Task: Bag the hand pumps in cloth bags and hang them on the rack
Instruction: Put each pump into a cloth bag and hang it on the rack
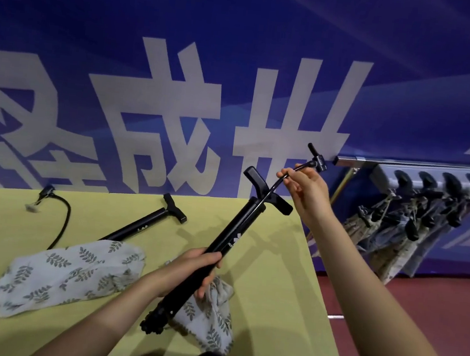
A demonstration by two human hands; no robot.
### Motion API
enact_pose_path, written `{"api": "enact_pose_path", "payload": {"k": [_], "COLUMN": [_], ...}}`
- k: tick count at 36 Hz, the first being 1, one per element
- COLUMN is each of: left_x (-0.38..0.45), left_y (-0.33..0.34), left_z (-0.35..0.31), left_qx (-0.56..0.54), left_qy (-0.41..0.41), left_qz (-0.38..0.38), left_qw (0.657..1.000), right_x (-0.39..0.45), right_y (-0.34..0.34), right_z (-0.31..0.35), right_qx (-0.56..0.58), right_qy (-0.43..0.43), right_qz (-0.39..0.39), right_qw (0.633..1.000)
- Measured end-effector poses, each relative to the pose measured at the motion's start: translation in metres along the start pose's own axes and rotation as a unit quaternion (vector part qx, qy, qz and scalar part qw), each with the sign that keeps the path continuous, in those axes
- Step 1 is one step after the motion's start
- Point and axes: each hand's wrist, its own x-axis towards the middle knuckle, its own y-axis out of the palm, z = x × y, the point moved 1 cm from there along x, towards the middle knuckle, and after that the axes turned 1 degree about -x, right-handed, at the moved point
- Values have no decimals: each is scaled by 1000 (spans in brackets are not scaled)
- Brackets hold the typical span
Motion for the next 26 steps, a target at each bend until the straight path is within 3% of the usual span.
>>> {"api": "enact_pose_path", "payload": {"k": [19, 26], "left_x": [38, 45], "left_y": [-19, -20], "left_z": [8, 8], "left_qx": [0, 0], "left_qy": [-64, -66], "left_qz": [56, 54], "left_qw": [996, 996], "right_x": [33, 40], "right_y": [-31, -38], "right_z": [-38, -42], "right_qx": [-35, 45], "right_qy": [61, 62], "right_qz": [-127, -132], "right_qw": [989, 988]}}
